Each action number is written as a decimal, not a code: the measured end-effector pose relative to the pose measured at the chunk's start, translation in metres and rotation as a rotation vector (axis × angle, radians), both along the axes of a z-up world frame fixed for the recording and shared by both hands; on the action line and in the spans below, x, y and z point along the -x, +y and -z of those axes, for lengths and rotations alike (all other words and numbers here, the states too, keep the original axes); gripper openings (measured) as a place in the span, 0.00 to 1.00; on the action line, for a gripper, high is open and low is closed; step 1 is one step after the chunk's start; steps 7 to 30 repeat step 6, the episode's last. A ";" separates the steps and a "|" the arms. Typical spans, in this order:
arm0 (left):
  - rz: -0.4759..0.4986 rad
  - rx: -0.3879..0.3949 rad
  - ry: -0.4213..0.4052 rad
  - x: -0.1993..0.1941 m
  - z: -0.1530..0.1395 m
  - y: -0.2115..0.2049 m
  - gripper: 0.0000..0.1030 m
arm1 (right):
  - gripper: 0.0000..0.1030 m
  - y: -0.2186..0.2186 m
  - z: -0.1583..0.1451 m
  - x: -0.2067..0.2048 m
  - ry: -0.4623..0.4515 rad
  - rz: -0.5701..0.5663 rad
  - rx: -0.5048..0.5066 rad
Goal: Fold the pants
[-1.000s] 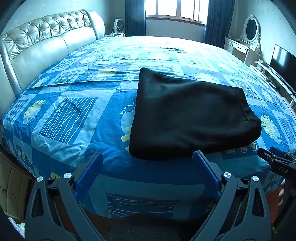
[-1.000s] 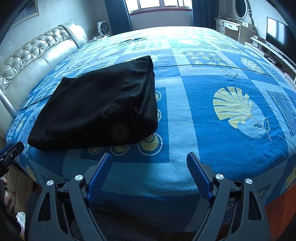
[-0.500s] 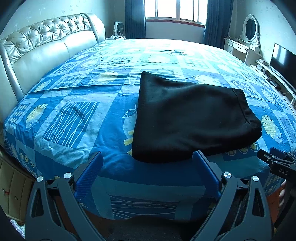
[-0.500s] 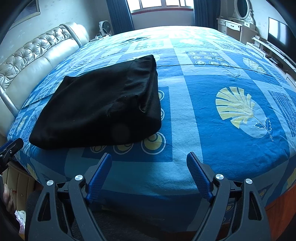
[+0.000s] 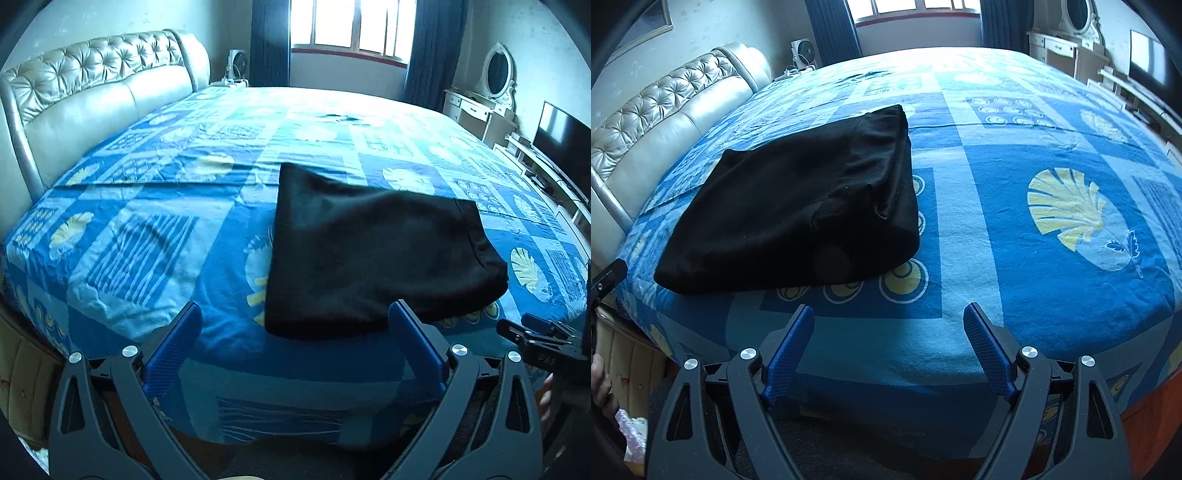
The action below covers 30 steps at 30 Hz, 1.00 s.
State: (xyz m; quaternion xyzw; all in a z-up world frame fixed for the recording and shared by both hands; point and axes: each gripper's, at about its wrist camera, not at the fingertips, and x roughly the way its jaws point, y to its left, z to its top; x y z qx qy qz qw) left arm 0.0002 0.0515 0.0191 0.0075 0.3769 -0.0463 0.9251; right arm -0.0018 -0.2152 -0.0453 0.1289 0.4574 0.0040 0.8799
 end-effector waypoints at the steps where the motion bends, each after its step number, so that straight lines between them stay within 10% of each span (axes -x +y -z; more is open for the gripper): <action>1: -0.004 -0.001 -0.008 -0.004 -0.002 0.003 0.98 | 0.80 -0.003 -0.006 -0.003 -0.008 -0.002 -0.026; 6: -0.145 -0.043 -0.055 -0.071 -0.008 0.049 0.98 | 0.83 -0.035 -0.044 -0.049 -0.104 0.020 -0.038; 30: -0.145 -0.043 -0.055 -0.071 -0.008 0.049 0.98 | 0.83 -0.035 -0.044 -0.049 -0.104 0.020 -0.038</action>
